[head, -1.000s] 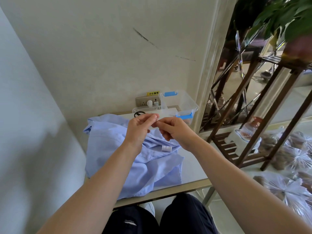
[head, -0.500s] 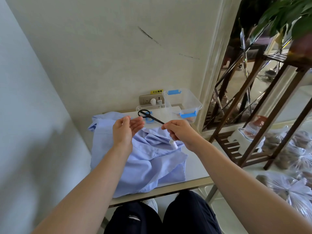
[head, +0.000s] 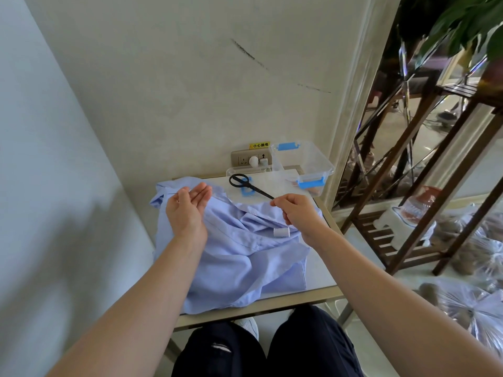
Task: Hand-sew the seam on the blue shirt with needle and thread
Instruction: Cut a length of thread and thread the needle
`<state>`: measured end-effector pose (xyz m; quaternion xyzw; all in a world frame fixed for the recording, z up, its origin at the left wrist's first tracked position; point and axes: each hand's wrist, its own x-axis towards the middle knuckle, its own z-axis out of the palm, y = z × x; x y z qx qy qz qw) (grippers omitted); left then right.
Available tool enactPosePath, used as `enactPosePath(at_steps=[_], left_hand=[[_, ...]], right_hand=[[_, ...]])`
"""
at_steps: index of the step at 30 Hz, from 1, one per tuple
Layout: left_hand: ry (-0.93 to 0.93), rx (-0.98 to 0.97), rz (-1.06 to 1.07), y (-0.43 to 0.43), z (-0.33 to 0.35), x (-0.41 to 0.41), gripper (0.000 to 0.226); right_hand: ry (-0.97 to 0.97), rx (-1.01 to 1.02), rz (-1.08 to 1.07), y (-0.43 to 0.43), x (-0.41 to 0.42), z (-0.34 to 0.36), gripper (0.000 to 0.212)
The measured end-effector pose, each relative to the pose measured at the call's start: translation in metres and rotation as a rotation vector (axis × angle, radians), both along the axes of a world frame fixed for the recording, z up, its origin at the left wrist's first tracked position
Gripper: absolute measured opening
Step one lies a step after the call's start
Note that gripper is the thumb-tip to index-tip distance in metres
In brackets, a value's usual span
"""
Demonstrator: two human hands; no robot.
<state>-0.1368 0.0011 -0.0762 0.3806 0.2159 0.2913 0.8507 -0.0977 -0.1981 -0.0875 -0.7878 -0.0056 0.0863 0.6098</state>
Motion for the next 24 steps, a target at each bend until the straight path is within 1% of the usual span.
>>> enactPosePath(at_steps=[3,7,12,15,17,19,22,24], left_hand=[[-0.019,-0.015,0.008,0.001,-0.001,0.001,0.018],[-0.015,-0.010,-0.073,0.000,-0.006,0.003,0.016],[0.053,0.003,-0.146,-0.003,-0.010,0.008,0.021],[0.070,-0.035,-0.171,-0.006,-0.009,0.013,0.025],[0.083,-0.036,-0.194,-0.007,-0.009,0.015,0.031],[0.112,0.035,-0.213,-0.008,-0.012,0.016,0.042],[0.183,0.207,-0.208,-0.007,-0.018,0.019,0.045],[0.199,0.215,-0.190,-0.005,-0.021,0.022,0.050]], right_hand=[[-0.026,0.006,-0.042,0.000,0.002,0.000,0.023],[-0.014,0.002,-0.022,-0.001,0.000,0.000,0.022],[-0.002,-0.002,-0.025,-0.007,-0.004,0.001,0.022],[0.000,-0.015,0.005,-0.012,-0.006,0.004,0.022],[0.001,-0.028,0.027,-0.015,-0.008,0.006,0.021],[0.002,-0.031,0.046,-0.018,-0.009,0.008,0.020],[0.002,-0.034,0.049,-0.019,-0.008,0.008,0.020],[0.001,-0.033,0.047,-0.018,-0.007,0.007,0.020]])
